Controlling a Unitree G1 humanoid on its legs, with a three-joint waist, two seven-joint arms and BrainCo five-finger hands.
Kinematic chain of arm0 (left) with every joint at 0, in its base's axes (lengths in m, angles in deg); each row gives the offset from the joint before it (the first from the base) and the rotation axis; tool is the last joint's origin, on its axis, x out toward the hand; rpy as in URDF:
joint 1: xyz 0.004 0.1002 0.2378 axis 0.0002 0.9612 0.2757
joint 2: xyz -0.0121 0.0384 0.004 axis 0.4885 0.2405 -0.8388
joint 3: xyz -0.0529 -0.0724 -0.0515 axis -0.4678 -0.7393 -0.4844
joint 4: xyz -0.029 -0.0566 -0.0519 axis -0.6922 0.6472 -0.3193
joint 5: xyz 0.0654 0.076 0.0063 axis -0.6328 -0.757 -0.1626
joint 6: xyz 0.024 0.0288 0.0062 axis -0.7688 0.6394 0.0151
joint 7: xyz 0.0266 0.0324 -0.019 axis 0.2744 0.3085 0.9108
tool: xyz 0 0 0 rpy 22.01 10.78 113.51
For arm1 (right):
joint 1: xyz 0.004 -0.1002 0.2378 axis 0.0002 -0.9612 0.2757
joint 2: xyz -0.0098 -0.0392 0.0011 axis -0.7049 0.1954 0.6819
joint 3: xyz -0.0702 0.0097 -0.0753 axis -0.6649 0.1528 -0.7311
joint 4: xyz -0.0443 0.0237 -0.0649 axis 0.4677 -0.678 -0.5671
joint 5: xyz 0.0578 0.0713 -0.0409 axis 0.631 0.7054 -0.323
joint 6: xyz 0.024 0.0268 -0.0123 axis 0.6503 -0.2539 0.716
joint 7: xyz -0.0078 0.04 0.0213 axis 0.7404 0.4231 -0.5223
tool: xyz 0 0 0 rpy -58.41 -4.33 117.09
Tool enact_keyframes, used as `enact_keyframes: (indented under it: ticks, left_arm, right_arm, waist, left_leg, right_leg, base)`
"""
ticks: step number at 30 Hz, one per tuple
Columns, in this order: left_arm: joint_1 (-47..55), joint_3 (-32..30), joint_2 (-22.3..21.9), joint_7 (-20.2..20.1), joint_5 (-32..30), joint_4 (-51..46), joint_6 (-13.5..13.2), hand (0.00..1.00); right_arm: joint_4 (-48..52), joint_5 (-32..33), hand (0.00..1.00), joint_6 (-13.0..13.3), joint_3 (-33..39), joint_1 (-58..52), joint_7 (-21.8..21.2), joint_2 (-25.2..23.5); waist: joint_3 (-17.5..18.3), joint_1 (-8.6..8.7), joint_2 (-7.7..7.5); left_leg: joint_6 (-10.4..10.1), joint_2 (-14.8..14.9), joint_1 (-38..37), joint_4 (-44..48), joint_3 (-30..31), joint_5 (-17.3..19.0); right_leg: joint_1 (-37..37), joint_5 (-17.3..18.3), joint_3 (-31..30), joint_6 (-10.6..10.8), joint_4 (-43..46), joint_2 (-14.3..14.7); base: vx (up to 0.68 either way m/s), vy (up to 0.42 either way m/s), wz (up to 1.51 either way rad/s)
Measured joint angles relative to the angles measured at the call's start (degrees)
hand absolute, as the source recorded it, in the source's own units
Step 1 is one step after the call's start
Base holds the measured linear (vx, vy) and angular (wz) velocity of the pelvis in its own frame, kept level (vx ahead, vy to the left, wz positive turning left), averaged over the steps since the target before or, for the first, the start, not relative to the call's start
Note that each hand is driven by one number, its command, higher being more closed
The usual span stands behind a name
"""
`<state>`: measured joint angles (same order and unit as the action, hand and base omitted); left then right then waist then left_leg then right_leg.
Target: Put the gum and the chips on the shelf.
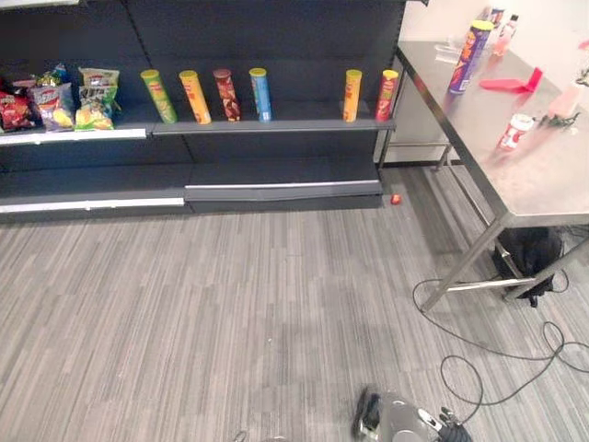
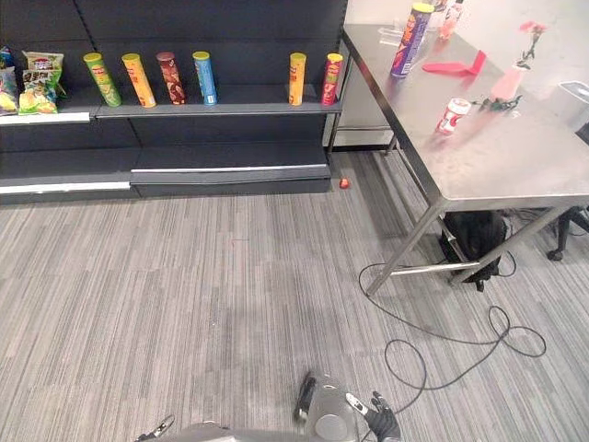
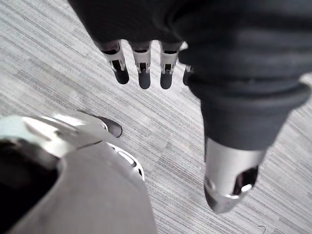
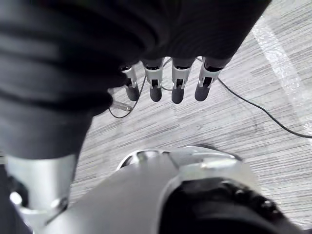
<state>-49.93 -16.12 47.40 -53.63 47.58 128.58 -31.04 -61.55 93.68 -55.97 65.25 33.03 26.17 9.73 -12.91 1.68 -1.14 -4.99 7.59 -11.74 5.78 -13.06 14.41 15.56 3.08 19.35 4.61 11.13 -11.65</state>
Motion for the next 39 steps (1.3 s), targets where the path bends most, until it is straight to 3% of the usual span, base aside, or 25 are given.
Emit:
enact_keyframes:
  ticks: [1, 2, 3, 4, 8, 10, 11, 13, 14, 15, 16, 18, 19, 22, 23, 24, 26, 27, 30, 32, 33, 35, 38, 39]
  left_arm:
    - [0.1, -0.8, 0.0, -0.9, 0.0, 0.2, 0.0, 0.0]
    - [-0.1, -1.3, -0.2, -1.2, -0.1, 0.5, 0.0, 0.0]
    - [-0.4, -2.6, -1.8, -1.5, -0.7, 1.4, 0.0, 0.0]
    - [-0.5, -2.7, -2.8, -1.5, -1.6, 1.4, -0.1, 0.0]
    - [-0.7, -2.8, -3.6, -1.5, -1.9, 1.4, 0.0, 0.0]
    - [-0.6, -3.2, -3.8, -1.6, -2.3, 1.5, 0.4, 0.0]
    - [-0.5, -3.4, -3.8, -1.8, -2.6, 1.5, 0.4, 0.0]
    - [-0.1, -4.3, -3.6, -2.4, -4.0, 1.6, 0.2, 0.0]
    - [0.2, -4.6, -3.5, -2.6, -4.0, 1.6, 0.1, 0.0]
    - [0.2, -5.6, -3.7, -2.8, -3.9, 1.6, -0.2, 0.0]
    - [0.2, -6.5, -4.0, -2.9, -3.7, 1.4, -0.7, 0.0]
    - [0.5, -6.6, -4.1, -2.8, -2.7, 1.2, -1.3, 0.0]
    - [0.7, -6.6, -4.1, -2.7, -2.0, 1.1, -1.4, 0.0]
    - [0.6, -5.7, -3.7, -2.5, -1.0, 0.9, -1.4, 0.0]
    - [0.8, -5.3, -3.6, -2.5, -0.9, 0.9, -1.4, 0.0]
    - [1.0, -5.0, -4.1, -2.4, -0.7, 1.0, -1.4, 0.0]
    - [1.0, -4.8, -4.6, -2.6, 0.6, 0.9, -1.4, 0.0]
    - [1.0, -4.8, -4.0, -2.9, 0.8, 0.6, -1.8, 0.0]
    - [0.9, -4.4, -2.4, -3.3, 1.1, 0.0, -2.0, 0.0]
    - [0.9, -3.4, -2.5, -3.3, 1.2, 0.3, -2.1, 0.0]
    - [1.0, -2.6, -2.8, -3.4, 1.2, 0.9, -2.1, 0.0]
    - [1.4, -2.4, -3.1, -3.3, 1.2, 1.7, -1.9, 0.0]
    - [1.4, -1.7, -2.3, -3.2, 0.7, 2.1, -1.3, 0.0]
    - [1.3, -1.2, -1.9, -3.2, -0.2, 2.2, -1.3, 0.0]
  right_arm:
    - [0.0, 0.0, 0.0, 0.0, 1.7, -0.6, 0.1, -1.2]
    - [0.1, 0.0, 0.0, -0.2, 2.3, -0.6, 0.3, -1.1]
    - [0.3, -0.1, 0.0, -0.6, 3.2, -0.8, 0.6, -0.4]
    - [0.9, -0.1, 0.0, -1.1, 3.3, -0.7, 1.2, 0.5]
    - [1.3, -0.5, 0.0, -3.2, 3.3, -0.1, 1.5, 1.0]
    - [0.9, -0.9, 0.0, -4.0, 3.1, 0.1, 1.3, 1.5]
    - [0.8, -0.9, 0.0, -4.2, 3.0, 0.2, 1.2, 1.7]
    - [0.5, -0.9, 0.0, -4.8, 1.6, 0.1, 1.1, 1.9]
    - [0.4, -0.9, 0.0, -5.0, 1.3, 0.1, 1.1, 2.1]
    - [-0.1, -0.9, 0.0, -5.6, 1.4, 0.8, 1.1, 2.2]
    - [-0.3, -0.8, 0.0, -5.7, 1.4, 1.2, 1.2, 2.2]
    - [-1.7, -0.8, 0.0, -5.5, 1.4, 2.8, 1.1, 2.5]
    - [-2.2, -0.8, 0.0, -5.4, 1.4, 3.7, 1.1, 2.6]
    - [-2.1, -0.9, 0.0, -4.3, 1.7, 6.1, 1.0, 2.0]
    - [-2.0, -0.9, 0.0, -3.9, 2.2, 6.0, 0.8, 1.7]
    - [-1.6, -0.7, 0.0, -3.7, 2.6, 5.5, 0.6, 2.0]
    - [-1.9, -0.8, 0.0, -3.8, 2.4, 4.2, 0.8, 3.0]
    - [-1.8, -0.8, 0.0, -3.8, 1.2, 3.5, 0.7, 2.8]
    - [-1.9, -0.9, 0.0, -3.9, 1.0, 2.4, 0.9, 1.0]
    - [-1.9, -1.1, 0.0, -4.0, 1.5, 2.1, 0.9, 1.1]
    - [-2.0, -1.2, 0.0, -4.0, 1.4, 2.1, 1.0, 1.4]
    - [-2.1, -1.2, 0.0, -4.0, 1.6, 1.7, 1.4, 1.7]
    - [-2.1, -1.1, 0.0, -4.0, 1.5, 0.8, 2.0, 1.5]
    - [-2.1, -1.1, 0.0, -4.2, 1.4, 0.1, 2.3, 1.2]
  waist:
    - [-0.5, -0.1, -0.54]
    - [-0.7, -0.06, -0.24]
    - [-0.7, 0.09, 1.51]
    - [-0.7, 0.06, 3.21]
    - [-0.4, -0.15, 4.08]
    - [0.2, -0.14, 4.85]
    - [0.4, -0.12, 4.92]
    - [1.3, -0.15, 4.17]
    - [1.7, -0.14, 4.14]
    - [1.8, -0.2, 4.29]
    - [1.7, -0.34, 3.93]
    - [1.6, -0.51, 3.37]
    - [1.5, -0.62, 3.22]
    - [1.4, -0.86, 2.78]
    - [1.4, -0.75, 2.76]
    - [1.2, -0.11, 4.26]
    - [0.8, -0.26, 5.26]
    - [0.5, -0.48, 4.16]
    - [-0.3, -0.35, 1.38]
    - [-0.4, -0.35, 1.36]
    - [-0.8, -0.5, 2.52]
    - [-0.3, -0.32, 3.02]
    - [0.6, -0.03, 2.77]
    - [0.8, -0.13, 2.35]
  left_leg:
    - [-2.0, 0.0, -2.5, -0.1, 0.6, 2.0]
    - [-2.4, 0.5, -4.1, -0.1, 0.8, 3.0]
    - [-2.4, 2.6, -5.6, 0.1, 1.0, 3.3]
    - [-2.2, 3.9, -5.9, 1.0, 0.9, 2.3]
    - [-2.4, 6.0, -5.8, 7.3, 0.6, -4.1]
    - [-6.0, 8.8, -3.1, 18.2, 1.3, -8.9]
    - [-6.5, 9.7, -1.7, 21.5, 1.3, -10.7]
    - [-7.6, 13.1, 4.2, 33.7, 1.4, -24.1]
    - [-8.8, 14.0, 6.2, 37.4, 1.3, -23.6]
    - [-8.9, 15.2, 10.8, 45.8, 0.1, -15.3]
    - [-7.7, 14.9, 13.1, 48.1, -3.3, -9.5]
    - [-4.5, 12.9, 14.7, 43.1, -8.7, -4.0]
    - [-3.9, 11.8, 15.3, 40.1, -9.9, -3.1]
    - [-2.8, 6.3, 17.6, 17.3, -10.0, -4.6]
    - [-2.3, 5.1, 17.5, 6.7, -8.0, -9.3]
    - [-2.0, 6.1, 17.5, -1.0, -6.2, -11.2]
    - [-2.9, 6.6, 16.9, 1.0, -7.1, -16.7]
    - [-2.7, 6.3, 16.9, 2.5, -7.8, -16.3]
    - [-2.0, 3.3, 15.6, 4.9, -8.4, -12.8]
    - [-1.9, 3.0, 15.6, 9.3, -7.6, -9.0]
    - [-2.0, 1.8, 15.6, 13.2, -3.5, -5.2]
    - [-1.8, 0.3, 15.3, 16.3, 1.3, -2.6]
    - [-1.7, 0.1, 15.1, 20.7, 4.0, -2.6]
    - [-2.1, -0.1, 14.9, 21.4, 4.7, -1.5]
  right_leg:
    - [-1.0, -4.9, -2.1, 1.5, -4.6, -0.6]
    - [-1.5, -7.8, -2.4, 1.4, -2.8, -0.3]
    - [-0.7, -7.5, -2.1, 0.4, 2.4, 0.8]
    - [-0.4, -4.6, -1.3, -2.4, 5.9, 1.6]
    - [-3.1, 1.5, -0.3, -2.9, 9.0, 3.0]
    - [-7.4, 3.4, 0.3, -3.2, 7.5, 4.7]
    - [-8.5, 3.7, 0.5, -3.4, 7.0, 5.1]
    - [-14.2, 4.1, 0.5, -3.6, 1.1, 7.0]
    - [-15.4, 4.0, 0.7, -3.8, -0.6, 7.2]
    - [-17.9, 3.5, 0.6, -4.7, -3.0, 7.4]
    - [-20.8, 3.3, 0.4, -4.7, -5.1, 6.9]
    - [-24.3, 2.6, -0.1, -3.7, -6.7, 5.3]
    - [-25.0, 2.6, -0.8, -3.7, -7.1, 4.7]
    - [-26.1, 2.6, -2.5, -1.9, -7.2, 1.0]
    - [-26.8, 3.7, -2.6, 0.5, -7.4, -0.4]
    - [-28.2, 5.1, -2.9, 3.5, -8.0, -0.2]
    - [-30.1, 6.2, -3.4, 5.1, -6.5, -0.5]
    - [-28.8, 8.0, -2.9, 3.4, -1.0, -0.7]
    - [-28.8, 9.6, -2.8, 2.4, 1.9, -3.2]
    - [-29.4, 9.7, -3.9, 2.5, 2.0, -3.9]
    - [-30.6, 9.8, -4.6, 2.6, 1.9, -3.8]
    - [-30.9, 9.8, -6.5, 2.6, 2.1, -3.5]
    - [-30.6, 9.7, -9.9, 2.7, 4.5, -3.8]
    - [-29.0, 9.6, -11.2, 2.7, 9.6, -4.0]
  base:
    - [0.52, -0.301, 0.31]
    - [0.63, -0.361, 0.32]
    - [0.52, -0.276, 0.23]
    - [0.5, -0.272, 0.21]
    - [0.42, -0.241, 0.01]
    - [0.33, -0.131, -0.09]
    - [0.33, -0.076, -0.07]
    - [0.45, -0.051, -0.03]
    - [0.45, -0.037, 0.03]
    - [0.36, -0.013, 0.04]
    - [0.36, -0.003, 0.03]
    - [0.31, 0.063, -0.1]
    - [0.31, 0.14, -0.38]
    - [0.27, 0.227, -0.53]
    - [0.29, 0.39, -0.38]
    - [0.3, 0.401, -0.32]
    - [0.33, 0.286, -0.21]
    - [0.3, 0.141, -0.19]
    - [0.22, 0.065, -0.09]
    - [0.22, 0.106, -0.35]
    - [0.19, 0.113, -0.54]
    - [0.22, 0.111, -0.63]
    - [0.19, 0.021, -0.46]
    - [0.13, 0.04, -0.38]
